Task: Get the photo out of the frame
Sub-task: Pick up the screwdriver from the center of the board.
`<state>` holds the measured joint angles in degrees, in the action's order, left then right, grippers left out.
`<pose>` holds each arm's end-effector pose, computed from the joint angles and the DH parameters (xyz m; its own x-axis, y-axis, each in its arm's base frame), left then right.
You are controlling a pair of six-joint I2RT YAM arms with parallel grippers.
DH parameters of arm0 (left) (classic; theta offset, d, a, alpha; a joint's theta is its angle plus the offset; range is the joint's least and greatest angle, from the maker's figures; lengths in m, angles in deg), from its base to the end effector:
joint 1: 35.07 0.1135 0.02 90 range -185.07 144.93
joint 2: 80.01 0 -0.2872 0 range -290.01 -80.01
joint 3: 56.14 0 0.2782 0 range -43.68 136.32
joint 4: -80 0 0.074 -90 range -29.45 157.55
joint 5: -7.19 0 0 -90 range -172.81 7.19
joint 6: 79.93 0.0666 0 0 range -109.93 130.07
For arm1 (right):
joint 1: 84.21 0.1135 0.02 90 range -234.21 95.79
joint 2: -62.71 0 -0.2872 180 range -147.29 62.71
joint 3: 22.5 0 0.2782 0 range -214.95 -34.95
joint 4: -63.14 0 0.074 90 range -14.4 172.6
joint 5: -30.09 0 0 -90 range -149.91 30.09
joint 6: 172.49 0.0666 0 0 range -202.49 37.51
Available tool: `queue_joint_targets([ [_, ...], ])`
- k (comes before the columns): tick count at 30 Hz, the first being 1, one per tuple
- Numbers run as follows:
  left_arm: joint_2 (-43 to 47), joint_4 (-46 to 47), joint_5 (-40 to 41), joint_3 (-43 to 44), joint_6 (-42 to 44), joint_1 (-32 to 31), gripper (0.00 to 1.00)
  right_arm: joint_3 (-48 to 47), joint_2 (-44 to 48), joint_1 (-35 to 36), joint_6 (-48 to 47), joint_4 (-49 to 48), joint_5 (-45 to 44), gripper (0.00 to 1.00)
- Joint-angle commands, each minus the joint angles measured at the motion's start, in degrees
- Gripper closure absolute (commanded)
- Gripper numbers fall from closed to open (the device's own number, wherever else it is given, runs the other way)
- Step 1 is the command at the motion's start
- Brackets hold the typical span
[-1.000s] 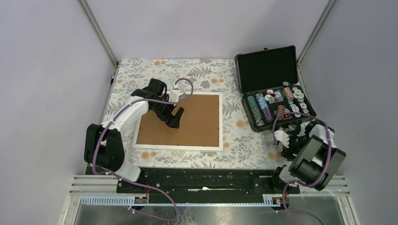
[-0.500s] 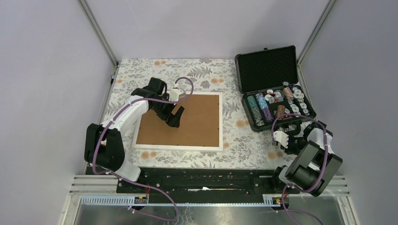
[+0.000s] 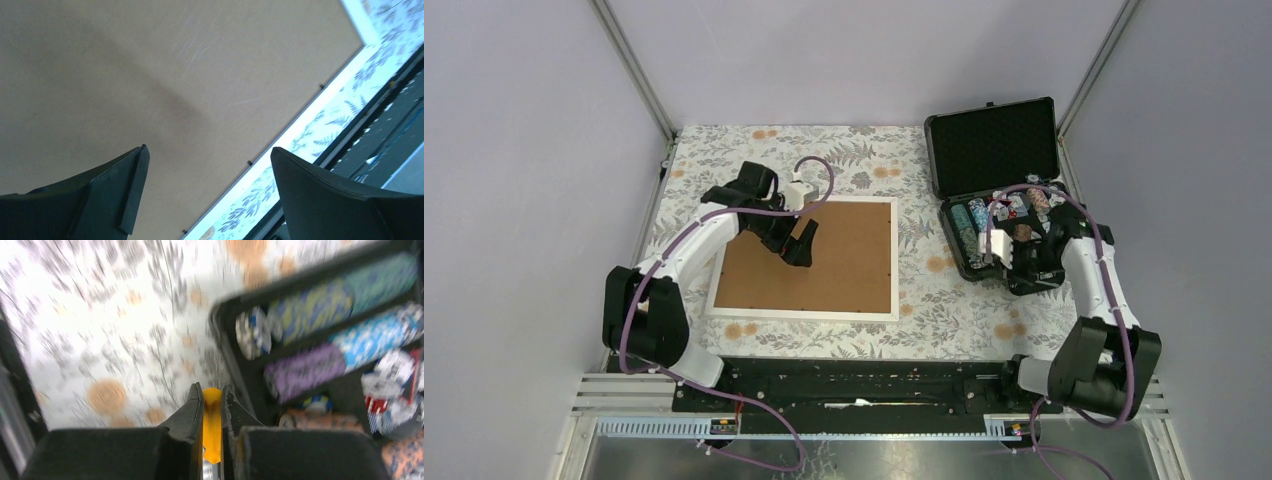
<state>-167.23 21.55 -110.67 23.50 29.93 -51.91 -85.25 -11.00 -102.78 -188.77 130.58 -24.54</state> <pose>0.3124 -0.1271 0.2422 -0.6738 0.5178 -0.5272 0.7089 0.6542 -0.2636 0.2382 -0.0394 0.2106 0.1169 -0.8650 -0.4879 -0.9332 0.0724 -0.3520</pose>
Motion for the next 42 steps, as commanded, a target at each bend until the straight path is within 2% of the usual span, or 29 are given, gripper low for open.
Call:
queue_joint_targets([
  [1,5.11,4.20,-7.98,3.29,-4.99,1.99,0.01,-7.10,3.20,9.37,23.28,6.75,14.04,1.00],
  [4,7.72,6.22,-12.65,4.33,-8.47,2.52,0.01,-12.34,3.00,15.44,41.31,2.41,19.76,1.00],
  [7,10.87,10.91,-15.77,3.46,-13.40,2.52,0.01,-16.73,2.21,20.22,63.31,-8.97,23.69,1.00],
  [11,15.05,20.42,-19.64,-0.46,-21.93,2.53,0.01,-18.62,0.76,25.19,95.79,-32.37,23.25,1.00],
  [13,16.52,25.14,-21.54,-2.56,-26.30,2.43,0.01,-19.31,-0.57,28.36,107.84,-41.49,20.63,1.00],
  [15,17.31,30.04,-22.62,-4.05,-30.33,2.16,0.01,-21.04,-2.73,31.66,116.14,-46.55,18.73,1.00],
  [20,16.69,34.35,-24.25,-5.28,-34.02,0.09,0.01,-25.85,-8.21,40.07,125.08,-53.31,14.89,1.00],
  [25,16.83,43.68,-24.85,-8.51,-41.21,-1.56,0.01,-27.36,-12.06,46.53,130.30,-61.58,10.25,1.00],
  [28,16.46,50.45,-23.57,-11.36,-46.49,-2.56,0.02,-27.86,-14.16,49.22,132.28,-64.09,8.54,1.00],
  [32,14.84,55.15,-24.00,-13.27,-51.05,-3.02,0.08,-28.22,-15.58,51.09,133.09,-65.16,8.35,1.00],
  [36,14.19,60.88,-24.85,-15.12,-55.53,-3.11,0.21,-28.81,-16.64,52.00,132.88,-65.11,8.36,1.00],
  [42,12.85,65.84,-25.84,-17.05,-59.19,-3.07,0.49,-30.69,-18.09,52.76,133.45,-65.13,8.10,1.00],
])
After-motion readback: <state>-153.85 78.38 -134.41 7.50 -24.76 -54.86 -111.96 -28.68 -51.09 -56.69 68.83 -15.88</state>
